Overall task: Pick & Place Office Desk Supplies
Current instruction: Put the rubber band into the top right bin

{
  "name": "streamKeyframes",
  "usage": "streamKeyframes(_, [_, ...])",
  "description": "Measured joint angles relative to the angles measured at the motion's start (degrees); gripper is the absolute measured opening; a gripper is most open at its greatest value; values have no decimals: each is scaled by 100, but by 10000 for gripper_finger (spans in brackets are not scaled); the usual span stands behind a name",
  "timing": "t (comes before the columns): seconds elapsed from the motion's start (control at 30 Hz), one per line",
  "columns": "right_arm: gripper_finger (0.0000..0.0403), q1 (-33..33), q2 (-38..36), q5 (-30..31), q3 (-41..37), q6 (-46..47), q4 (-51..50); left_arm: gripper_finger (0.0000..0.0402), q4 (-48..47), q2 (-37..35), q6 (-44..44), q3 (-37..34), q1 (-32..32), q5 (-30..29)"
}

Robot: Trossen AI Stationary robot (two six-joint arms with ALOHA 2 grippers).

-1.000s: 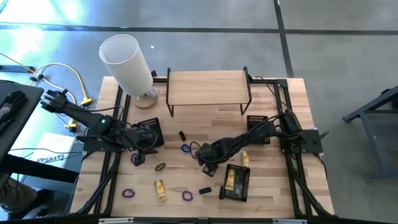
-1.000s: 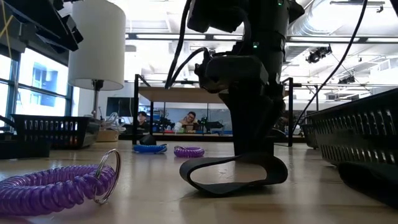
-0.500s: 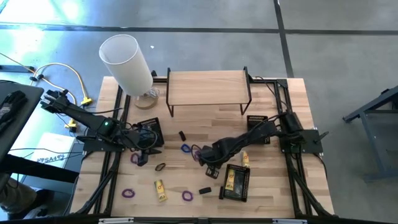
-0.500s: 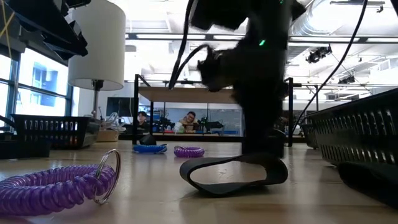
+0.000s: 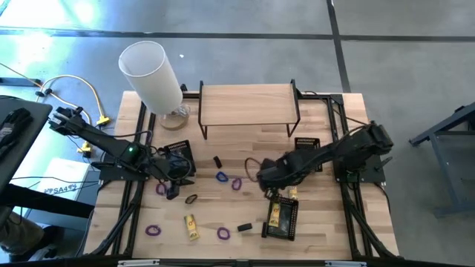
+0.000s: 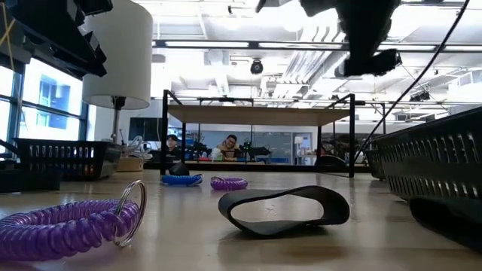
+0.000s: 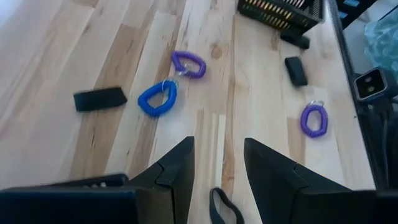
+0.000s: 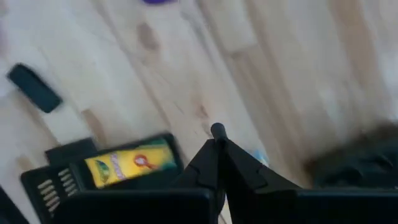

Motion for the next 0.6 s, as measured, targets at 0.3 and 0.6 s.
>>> streamKeyframes(0.3, [3, -203, -546, 571, -61, 403, -1660, 134, 199, 477, -22, 2, 7, -118])
streamKeyframes(0.6, [3, -1122, -1275, 564, -1206, 281, -1482, 134, 676, 1029, -1, 11, 9, -107])
